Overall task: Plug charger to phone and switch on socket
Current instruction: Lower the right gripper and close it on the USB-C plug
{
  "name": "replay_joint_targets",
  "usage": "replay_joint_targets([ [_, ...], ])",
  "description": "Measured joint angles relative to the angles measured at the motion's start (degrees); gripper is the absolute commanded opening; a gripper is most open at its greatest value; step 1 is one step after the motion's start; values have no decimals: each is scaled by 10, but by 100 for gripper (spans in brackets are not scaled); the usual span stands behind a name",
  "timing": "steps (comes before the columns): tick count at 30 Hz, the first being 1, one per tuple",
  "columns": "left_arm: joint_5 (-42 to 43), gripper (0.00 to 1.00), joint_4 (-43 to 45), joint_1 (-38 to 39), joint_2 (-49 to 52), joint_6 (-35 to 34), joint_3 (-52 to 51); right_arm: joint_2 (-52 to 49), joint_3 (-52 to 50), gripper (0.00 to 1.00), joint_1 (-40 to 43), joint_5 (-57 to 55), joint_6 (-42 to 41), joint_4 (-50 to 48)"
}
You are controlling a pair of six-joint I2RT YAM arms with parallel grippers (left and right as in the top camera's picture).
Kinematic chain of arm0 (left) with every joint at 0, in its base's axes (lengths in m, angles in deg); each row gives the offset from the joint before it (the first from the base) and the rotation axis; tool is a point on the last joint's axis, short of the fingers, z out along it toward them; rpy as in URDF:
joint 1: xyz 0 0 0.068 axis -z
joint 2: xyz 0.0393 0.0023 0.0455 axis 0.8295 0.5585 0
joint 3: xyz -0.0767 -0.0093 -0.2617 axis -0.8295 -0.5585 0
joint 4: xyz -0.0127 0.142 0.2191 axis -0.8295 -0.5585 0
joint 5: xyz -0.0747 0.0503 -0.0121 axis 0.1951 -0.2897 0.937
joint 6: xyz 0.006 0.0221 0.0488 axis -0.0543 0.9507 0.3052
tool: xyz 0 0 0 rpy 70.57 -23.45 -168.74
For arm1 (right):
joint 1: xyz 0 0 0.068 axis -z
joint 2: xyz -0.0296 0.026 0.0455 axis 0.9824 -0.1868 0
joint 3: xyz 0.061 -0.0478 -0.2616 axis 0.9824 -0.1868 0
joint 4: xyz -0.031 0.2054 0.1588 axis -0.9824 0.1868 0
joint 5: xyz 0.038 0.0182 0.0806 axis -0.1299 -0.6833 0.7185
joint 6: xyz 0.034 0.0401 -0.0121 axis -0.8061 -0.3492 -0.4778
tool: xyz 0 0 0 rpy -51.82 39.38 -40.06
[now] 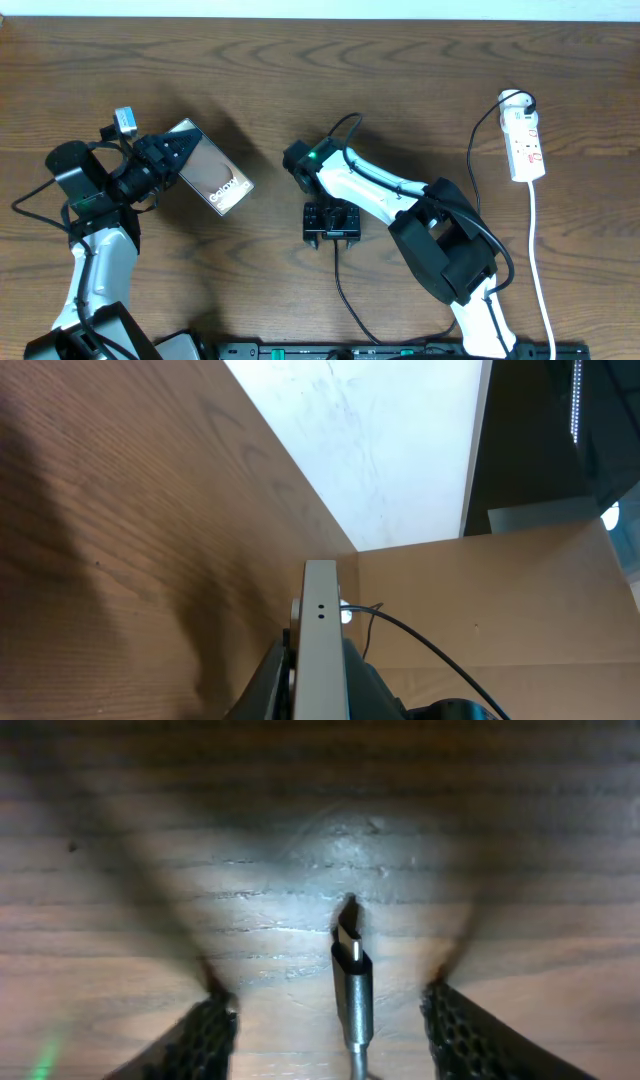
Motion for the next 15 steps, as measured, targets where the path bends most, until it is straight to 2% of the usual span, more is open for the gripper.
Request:
replay_joint_targets([
  [6, 0, 8, 0, 0, 0, 0, 0, 0, 0, 31, 0, 0, 0, 2],
  [15, 0, 7, 0, 0, 0, 0, 0, 0, 0, 22, 0, -1, 0, 3],
])
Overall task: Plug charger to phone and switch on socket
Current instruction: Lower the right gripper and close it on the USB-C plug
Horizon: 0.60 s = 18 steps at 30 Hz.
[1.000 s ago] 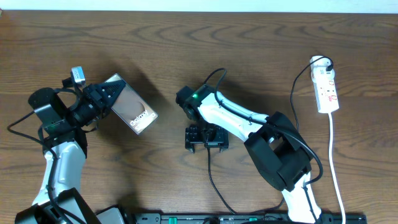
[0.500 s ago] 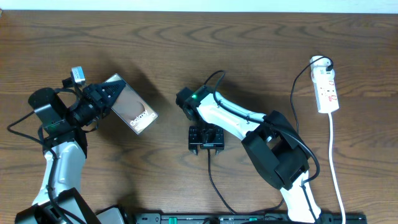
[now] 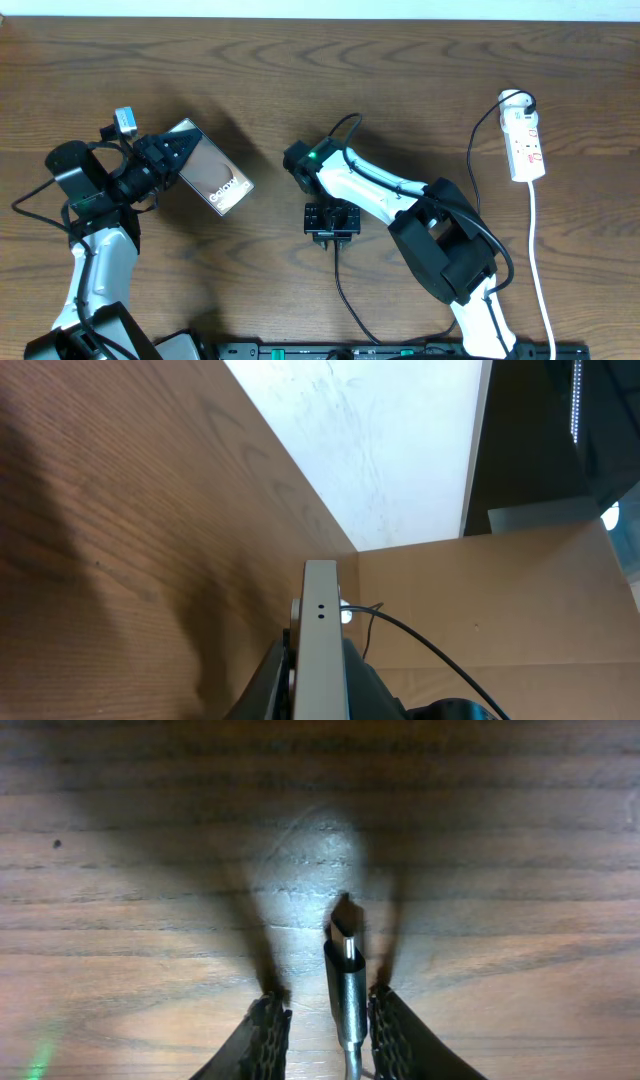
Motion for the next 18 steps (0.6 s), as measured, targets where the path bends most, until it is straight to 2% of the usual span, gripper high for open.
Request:
replay_joint_targets([
  [13, 0, 7, 0, 0, 0, 0, 0, 0, 0, 2, 0, 3, 2, 1],
  [18, 0, 7, 0, 0, 0, 0, 0, 0, 0, 1, 0, 5, 3, 1],
])
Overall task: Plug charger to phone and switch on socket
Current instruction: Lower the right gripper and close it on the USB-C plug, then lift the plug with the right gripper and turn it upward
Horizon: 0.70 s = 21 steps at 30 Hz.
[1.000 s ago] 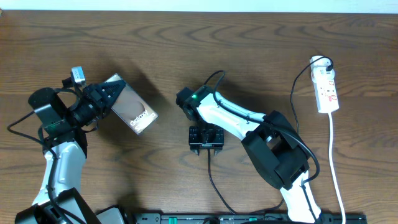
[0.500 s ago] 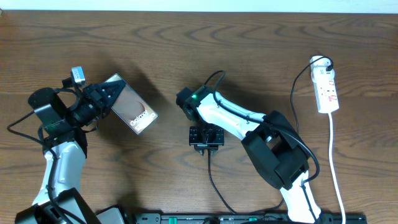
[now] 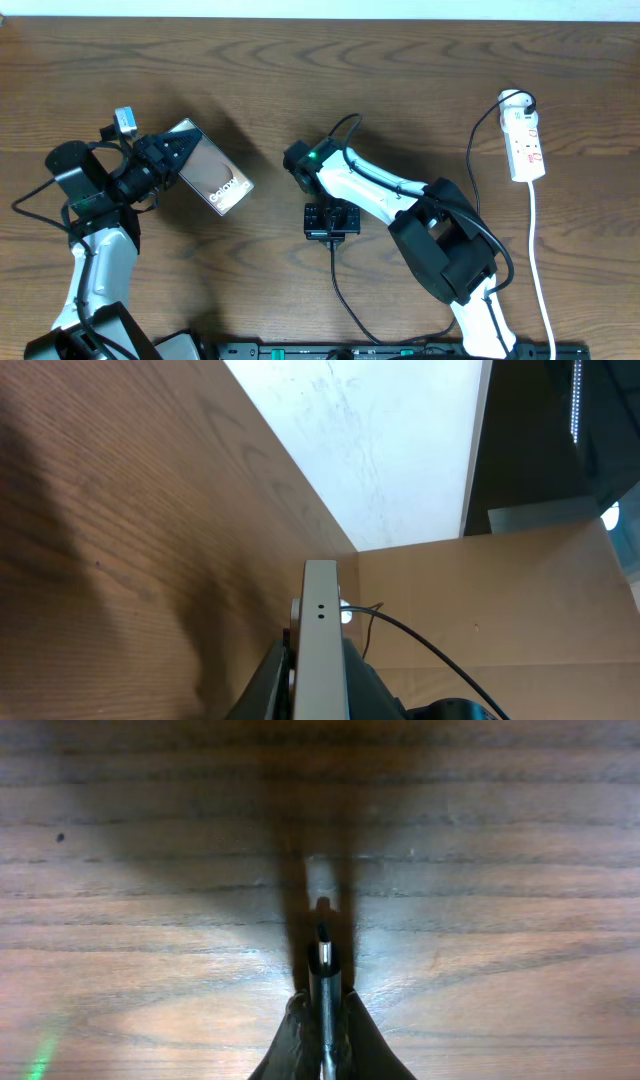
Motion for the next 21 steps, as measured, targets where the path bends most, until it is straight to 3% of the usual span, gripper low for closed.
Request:
replay_joint_targets([
  [12, 0, 7, 0, 0, 0, 1, 0, -10, 16, 1, 14, 7, 25, 28],
  [21, 0, 7, 0, 0, 0, 13, 0, -20, 153, 1, 94, 1, 103, 140],
])
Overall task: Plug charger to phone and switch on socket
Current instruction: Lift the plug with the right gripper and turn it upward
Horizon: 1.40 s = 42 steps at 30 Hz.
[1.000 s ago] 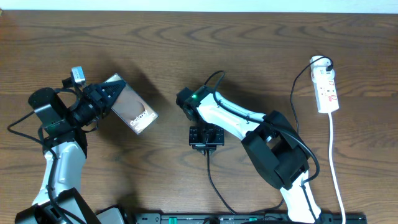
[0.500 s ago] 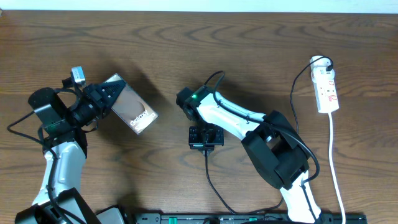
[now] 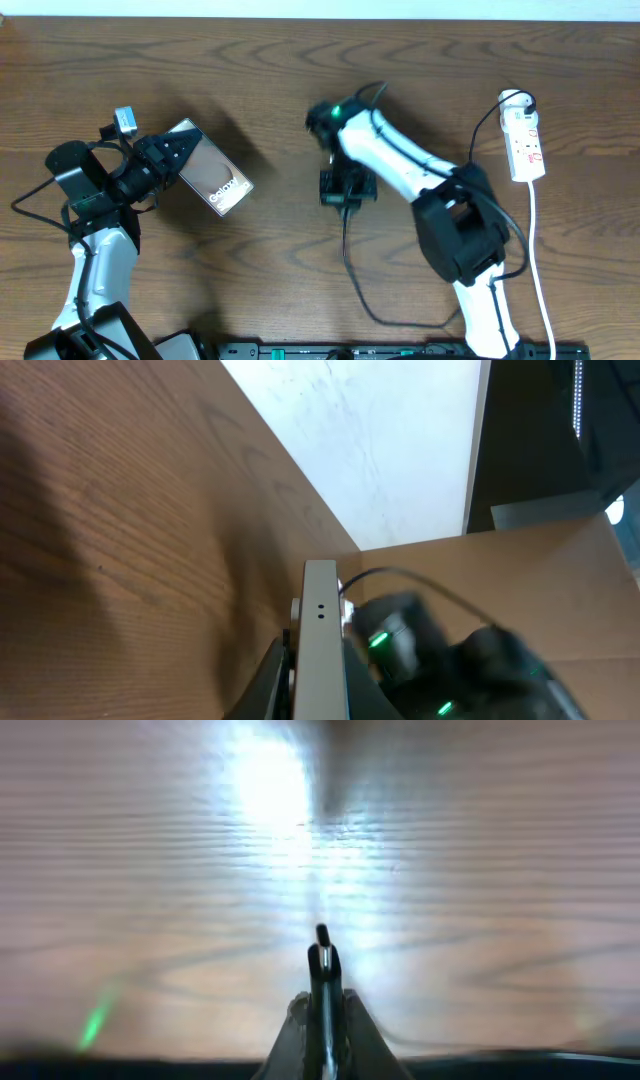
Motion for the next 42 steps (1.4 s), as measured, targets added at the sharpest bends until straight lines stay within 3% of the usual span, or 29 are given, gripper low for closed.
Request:
replay_joint_targets([
  [10, 0, 8, 0, 0, 0, 2, 0, 0, 156, 1, 35, 9, 250, 60],
  [18, 10, 7, 0, 0, 0, 7, 0, 0, 162, 1, 40, 194, 495, 63],
  [23, 18, 7, 0, 0, 0, 13, 0, 0, 162, 1, 53, 304, 592, 63],
  [31, 23, 8, 0, 0, 0, 13, 0, 0, 137, 1, 81, 410, 652, 29],
  [42, 33, 7, 1, 0, 0, 13, 0, 0, -22, 1, 83, 548, 676, -83],
])
